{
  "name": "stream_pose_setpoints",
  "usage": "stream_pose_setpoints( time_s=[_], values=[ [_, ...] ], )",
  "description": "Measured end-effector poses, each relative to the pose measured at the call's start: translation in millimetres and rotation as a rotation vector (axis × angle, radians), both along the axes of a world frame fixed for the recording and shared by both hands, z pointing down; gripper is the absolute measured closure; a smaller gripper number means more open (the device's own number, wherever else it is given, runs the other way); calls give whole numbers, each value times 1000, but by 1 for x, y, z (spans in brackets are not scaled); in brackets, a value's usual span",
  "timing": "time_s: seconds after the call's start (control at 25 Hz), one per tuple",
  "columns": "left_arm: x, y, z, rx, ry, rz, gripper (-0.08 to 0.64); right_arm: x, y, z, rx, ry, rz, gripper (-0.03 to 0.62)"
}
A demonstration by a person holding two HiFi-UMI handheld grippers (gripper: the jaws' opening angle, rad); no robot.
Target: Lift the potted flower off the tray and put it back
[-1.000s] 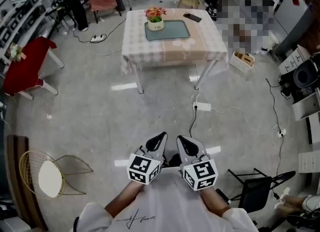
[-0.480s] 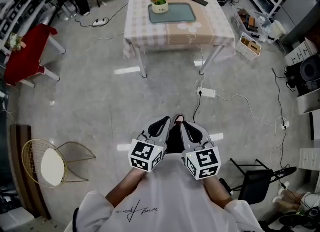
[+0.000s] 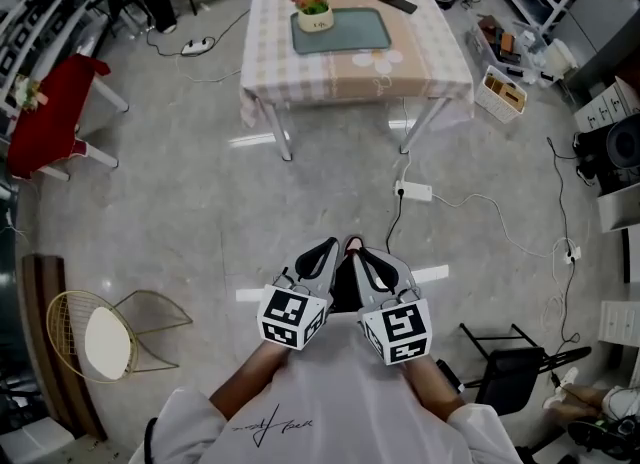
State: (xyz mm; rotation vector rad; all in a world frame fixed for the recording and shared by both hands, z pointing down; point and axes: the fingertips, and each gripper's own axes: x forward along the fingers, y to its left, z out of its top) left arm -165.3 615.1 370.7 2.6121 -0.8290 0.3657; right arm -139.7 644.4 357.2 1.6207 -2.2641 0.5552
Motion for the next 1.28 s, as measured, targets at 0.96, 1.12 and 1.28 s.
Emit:
stream_pose_setpoints(
  time_s=[0.96, 1.12, 1.28],
  values=[
    [66, -146, -4, -5, -39, -86, 568, 66, -152, 1, -10, -80, -102, 548],
    [80, -159, -7, -3, -22, -94, 567, 84, -169, 0, 2, -82, -110, 540],
    [88, -174, -4, 0, -33, -113, 566, 99, -181, 2, 7, -89, -124, 526]
  ],
)
